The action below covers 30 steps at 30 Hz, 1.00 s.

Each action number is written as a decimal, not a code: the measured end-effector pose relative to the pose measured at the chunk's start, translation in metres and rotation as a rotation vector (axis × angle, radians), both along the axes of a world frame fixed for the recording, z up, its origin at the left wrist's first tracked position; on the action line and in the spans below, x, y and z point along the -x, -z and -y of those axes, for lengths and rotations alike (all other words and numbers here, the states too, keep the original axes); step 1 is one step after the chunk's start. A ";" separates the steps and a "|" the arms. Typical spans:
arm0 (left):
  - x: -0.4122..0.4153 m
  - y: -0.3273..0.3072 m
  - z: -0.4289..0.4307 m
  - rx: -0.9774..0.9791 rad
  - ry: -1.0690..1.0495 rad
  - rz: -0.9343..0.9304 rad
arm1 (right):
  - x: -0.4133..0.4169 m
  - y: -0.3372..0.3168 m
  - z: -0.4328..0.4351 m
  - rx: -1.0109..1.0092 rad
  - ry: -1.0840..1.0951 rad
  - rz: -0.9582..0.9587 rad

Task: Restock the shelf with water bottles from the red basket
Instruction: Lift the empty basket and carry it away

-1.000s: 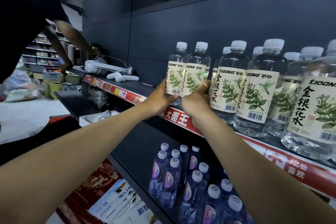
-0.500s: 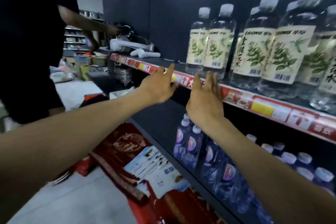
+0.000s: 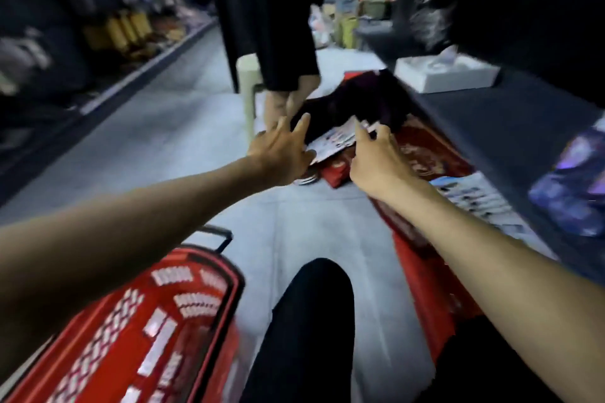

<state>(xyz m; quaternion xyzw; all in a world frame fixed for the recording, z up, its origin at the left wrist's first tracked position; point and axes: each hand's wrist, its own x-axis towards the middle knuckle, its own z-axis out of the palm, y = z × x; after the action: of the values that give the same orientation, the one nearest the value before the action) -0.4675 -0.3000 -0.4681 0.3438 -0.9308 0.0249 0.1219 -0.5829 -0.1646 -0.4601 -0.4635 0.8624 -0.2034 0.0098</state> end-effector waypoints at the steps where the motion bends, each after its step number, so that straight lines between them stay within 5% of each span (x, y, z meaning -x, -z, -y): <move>1: -0.020 0.007 0.008 -0.008 -0.046 -0.003 | -0.014 0.008 0.012 -0.010 -0.054 0.015; 14: -0.351 0.138 0.049 -0.262 -0.830 0.005 | -0.205 0.122 0.155 -0.265 -0.562 0.155; 22: -0.489 0.219 -0.034 -0.352 -1.253 0.047 | -0.302 0.209 0.191 -0.496 -0.838 0.056; 30: -0.542 0.268 -0.156 -0.574 -1.695 -0.059 | -0.331 0.282 0.196 -0.789 -1.009 0.092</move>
<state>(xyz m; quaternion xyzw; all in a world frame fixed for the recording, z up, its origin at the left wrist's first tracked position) 0.0745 -0.1438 -0.7358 0.9337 -0.3310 -0.1361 -0.0043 -0.2518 -0.3604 -0.7422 -0.7646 0.5471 0.1391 0.3110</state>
